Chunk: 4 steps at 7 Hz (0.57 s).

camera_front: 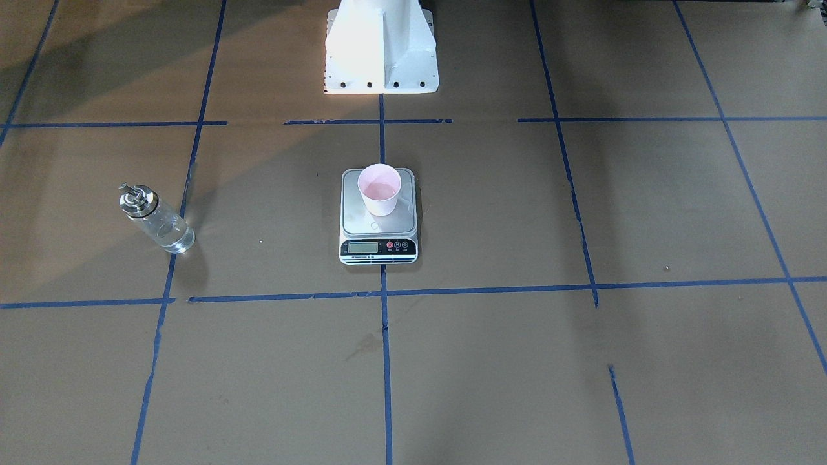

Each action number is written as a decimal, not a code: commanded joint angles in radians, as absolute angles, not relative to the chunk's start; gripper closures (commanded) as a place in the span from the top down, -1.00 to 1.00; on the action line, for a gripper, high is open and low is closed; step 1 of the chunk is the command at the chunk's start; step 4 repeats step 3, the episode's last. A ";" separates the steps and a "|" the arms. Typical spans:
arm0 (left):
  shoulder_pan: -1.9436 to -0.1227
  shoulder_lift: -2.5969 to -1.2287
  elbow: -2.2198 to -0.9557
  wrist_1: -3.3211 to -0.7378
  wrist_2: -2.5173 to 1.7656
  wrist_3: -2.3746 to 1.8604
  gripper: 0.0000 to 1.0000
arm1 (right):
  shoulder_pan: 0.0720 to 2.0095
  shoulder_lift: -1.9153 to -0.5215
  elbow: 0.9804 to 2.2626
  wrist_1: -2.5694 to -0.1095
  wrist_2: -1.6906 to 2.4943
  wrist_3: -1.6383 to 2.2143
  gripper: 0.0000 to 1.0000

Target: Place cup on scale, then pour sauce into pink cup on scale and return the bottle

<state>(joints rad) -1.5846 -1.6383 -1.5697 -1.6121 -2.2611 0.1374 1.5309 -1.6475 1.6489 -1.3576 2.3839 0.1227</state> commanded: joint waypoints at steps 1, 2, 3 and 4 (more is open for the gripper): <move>-1.585 -1.638 -1.571 -1.612 -2.261 0.133 1.00 | 1.531 -1.647 1.648 -1.358 2.384 0.123 1.00; -1.585 -1.638 -1.571 -1.612 -2.261 0.133 1.00 | 1.531 -1.651 1.649 -1.356 2.384 0.123 1.00; -1.585 -1.638 -1.569 -1.612 -2.261 0.133 1.00 | 1.531 -1.651 1.649 -1.356 2.384 0.121 1.00; -1.585 -1.638 -1.569 -1.612 -2.261 0.133 1.00 | 1.531 -1.651 1.649 -1.356 2.384 0.121 1.00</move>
